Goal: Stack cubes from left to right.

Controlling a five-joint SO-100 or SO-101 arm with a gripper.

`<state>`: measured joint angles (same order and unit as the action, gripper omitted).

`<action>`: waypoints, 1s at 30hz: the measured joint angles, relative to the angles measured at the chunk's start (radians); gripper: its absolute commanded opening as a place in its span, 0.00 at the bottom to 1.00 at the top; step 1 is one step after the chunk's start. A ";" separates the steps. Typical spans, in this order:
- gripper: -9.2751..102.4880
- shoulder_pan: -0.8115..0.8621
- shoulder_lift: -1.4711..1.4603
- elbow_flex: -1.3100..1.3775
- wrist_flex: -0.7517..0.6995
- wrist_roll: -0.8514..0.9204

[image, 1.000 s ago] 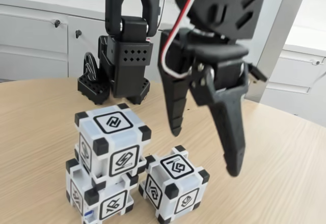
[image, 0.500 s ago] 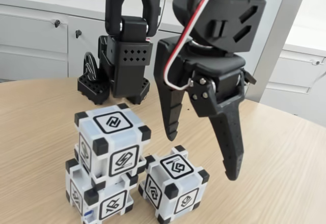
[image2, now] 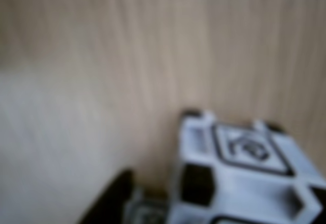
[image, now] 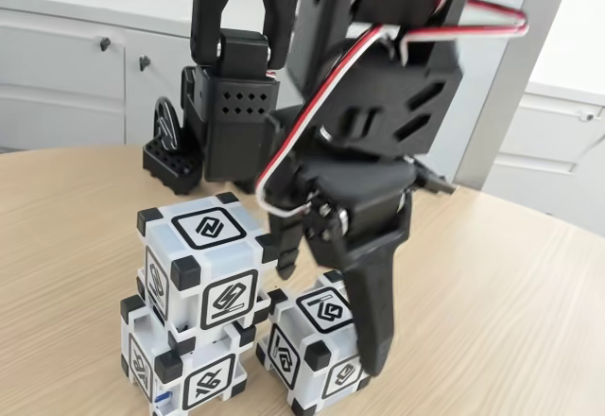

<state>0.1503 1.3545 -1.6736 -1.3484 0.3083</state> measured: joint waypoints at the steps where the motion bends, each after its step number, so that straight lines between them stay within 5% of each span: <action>1: 0.39 0.005 -0.002 0.000 0.002 0.000; 8: 0.30 0.012 -0.005 0.000 0.000 0.000; 30: 0.27 0.012 -0.008 0.000 0.000 -0.101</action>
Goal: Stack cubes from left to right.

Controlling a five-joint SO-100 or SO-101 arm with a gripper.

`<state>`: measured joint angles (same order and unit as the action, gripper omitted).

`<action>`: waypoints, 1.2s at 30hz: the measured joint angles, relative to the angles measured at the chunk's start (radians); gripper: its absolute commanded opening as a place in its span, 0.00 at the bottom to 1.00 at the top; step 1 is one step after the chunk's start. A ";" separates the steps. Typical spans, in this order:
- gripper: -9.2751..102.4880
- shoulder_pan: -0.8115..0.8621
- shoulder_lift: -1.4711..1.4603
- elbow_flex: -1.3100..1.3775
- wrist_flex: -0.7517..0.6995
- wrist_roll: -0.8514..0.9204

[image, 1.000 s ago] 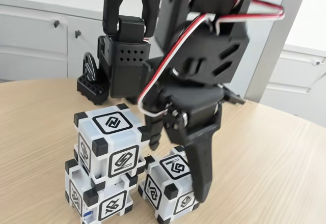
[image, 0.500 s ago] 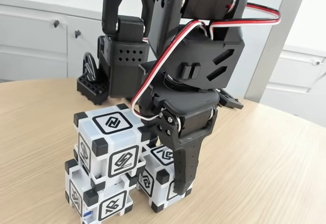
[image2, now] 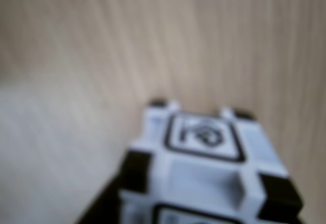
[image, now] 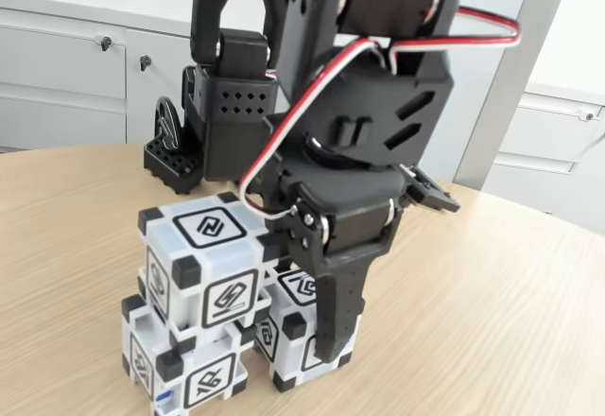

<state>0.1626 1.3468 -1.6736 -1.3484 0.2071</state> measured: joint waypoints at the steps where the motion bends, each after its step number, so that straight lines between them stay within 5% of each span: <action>1: 0.27 0.000 0.000 0.000 0.000 -0.003; 36: 0.27 -0.014 -0.051 0.028 0.098 -0.092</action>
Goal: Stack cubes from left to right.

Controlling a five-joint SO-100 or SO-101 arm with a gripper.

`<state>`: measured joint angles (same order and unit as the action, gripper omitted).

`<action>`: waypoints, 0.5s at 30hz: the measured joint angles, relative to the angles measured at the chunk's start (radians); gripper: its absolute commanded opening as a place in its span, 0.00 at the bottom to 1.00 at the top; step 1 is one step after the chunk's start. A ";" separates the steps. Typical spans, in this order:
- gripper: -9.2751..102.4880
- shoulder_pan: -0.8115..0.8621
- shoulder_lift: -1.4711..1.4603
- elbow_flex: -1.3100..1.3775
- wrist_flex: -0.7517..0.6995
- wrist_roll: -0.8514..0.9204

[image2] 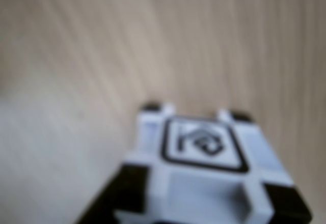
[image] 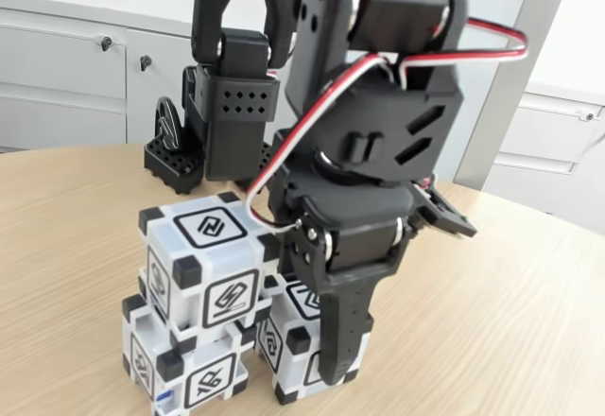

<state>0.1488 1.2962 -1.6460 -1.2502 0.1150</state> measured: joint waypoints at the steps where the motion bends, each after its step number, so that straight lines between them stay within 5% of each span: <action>1: 0.27 0.000 0.000 0.002 0.000 0.000; 15: 0.27 0.000 0.006 0.005 0.005 -0.005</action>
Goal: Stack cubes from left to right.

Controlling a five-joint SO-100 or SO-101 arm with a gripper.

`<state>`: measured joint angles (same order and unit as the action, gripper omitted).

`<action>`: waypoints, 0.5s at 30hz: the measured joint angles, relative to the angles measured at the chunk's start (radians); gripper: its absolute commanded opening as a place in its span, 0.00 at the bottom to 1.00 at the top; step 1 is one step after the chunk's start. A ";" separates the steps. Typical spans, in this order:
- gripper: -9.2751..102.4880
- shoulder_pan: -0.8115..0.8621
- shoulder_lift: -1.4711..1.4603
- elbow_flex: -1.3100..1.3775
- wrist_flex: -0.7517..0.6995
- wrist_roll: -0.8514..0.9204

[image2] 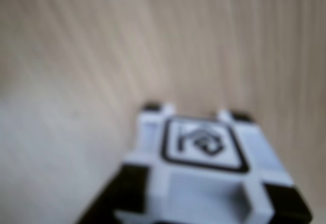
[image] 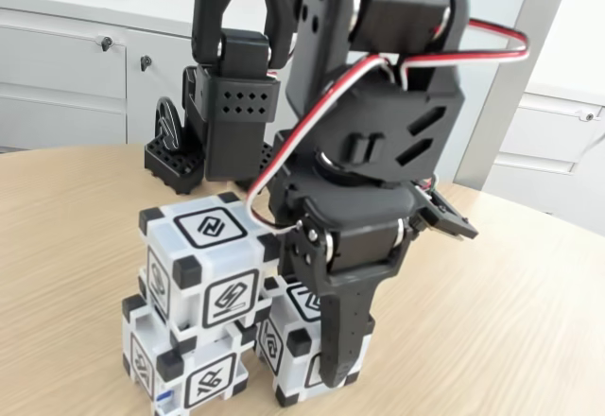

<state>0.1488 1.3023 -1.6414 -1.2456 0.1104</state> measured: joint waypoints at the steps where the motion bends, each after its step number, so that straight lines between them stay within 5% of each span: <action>1: 0.27 0.000 0.006 0.000 0.006 -0.006; 15: 0.28 -0.035 0.080 0.011 0.029 -0.044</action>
<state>0.1135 1.3821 -1.6306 -1.2164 0.0660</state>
